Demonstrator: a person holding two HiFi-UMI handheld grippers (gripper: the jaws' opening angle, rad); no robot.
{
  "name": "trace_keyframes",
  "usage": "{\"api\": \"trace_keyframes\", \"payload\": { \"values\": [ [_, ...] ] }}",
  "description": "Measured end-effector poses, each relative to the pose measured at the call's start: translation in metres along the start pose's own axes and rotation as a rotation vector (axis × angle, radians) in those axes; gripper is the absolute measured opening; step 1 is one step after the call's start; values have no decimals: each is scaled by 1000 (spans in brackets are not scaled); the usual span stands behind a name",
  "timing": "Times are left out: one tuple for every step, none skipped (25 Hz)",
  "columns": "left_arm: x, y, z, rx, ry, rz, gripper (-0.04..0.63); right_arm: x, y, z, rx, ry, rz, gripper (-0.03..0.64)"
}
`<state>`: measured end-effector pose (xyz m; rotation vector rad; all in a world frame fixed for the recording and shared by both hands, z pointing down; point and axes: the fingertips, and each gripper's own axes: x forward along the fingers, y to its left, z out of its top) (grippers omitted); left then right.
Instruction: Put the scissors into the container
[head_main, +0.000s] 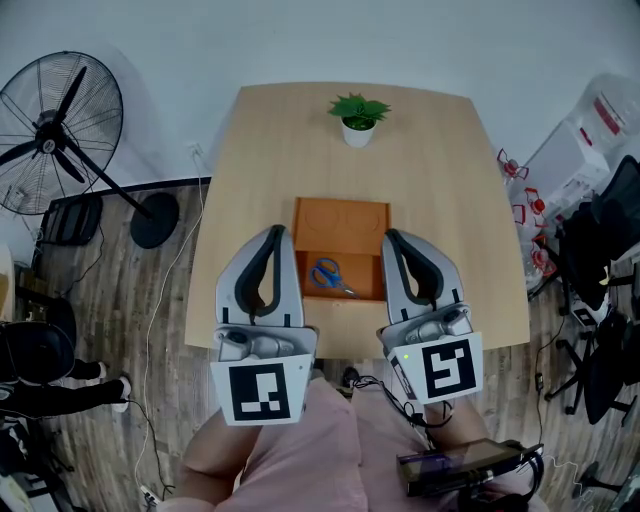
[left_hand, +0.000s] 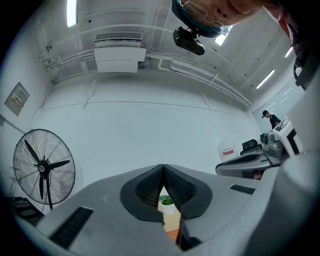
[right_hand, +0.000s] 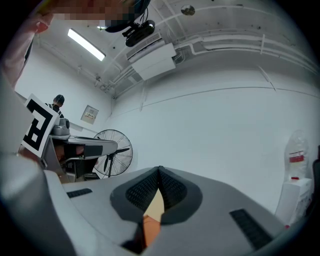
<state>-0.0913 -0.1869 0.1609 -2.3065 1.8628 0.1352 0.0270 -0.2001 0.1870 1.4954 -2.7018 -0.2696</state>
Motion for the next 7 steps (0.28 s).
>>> {"api": "trace_keyframes", "payload": {
  "values": [
    [1, 1, 0, 0, 0, 2, 5, 1, 0, 0, 0, 0, 2, 0],
    [1, 1, -1, 0, 0, 3, 5, 2, 0, -1, 0, 0, 3, 0],
    [1, 2, -1, 1, 0, 4, 5, 3, 0, -1, 1, 0, 4, 0],
    [1, 2, -1, 2, 1, 5, 5, 3, 0, -1, 1, 0, 6, 0],
    [2, 3, -1, 2, 3, 7, 5, 4, 1, -2, 1, 0, 8, 0],
    [2, 3, -2, 1, 5, 8, 5, 5, 1, -2, 1, 1, 10, 0],
    [2, 4, -2, 1, 7, 10, 5, 6, 1, -1, 1, 1, 12, 0]
  ]
}}
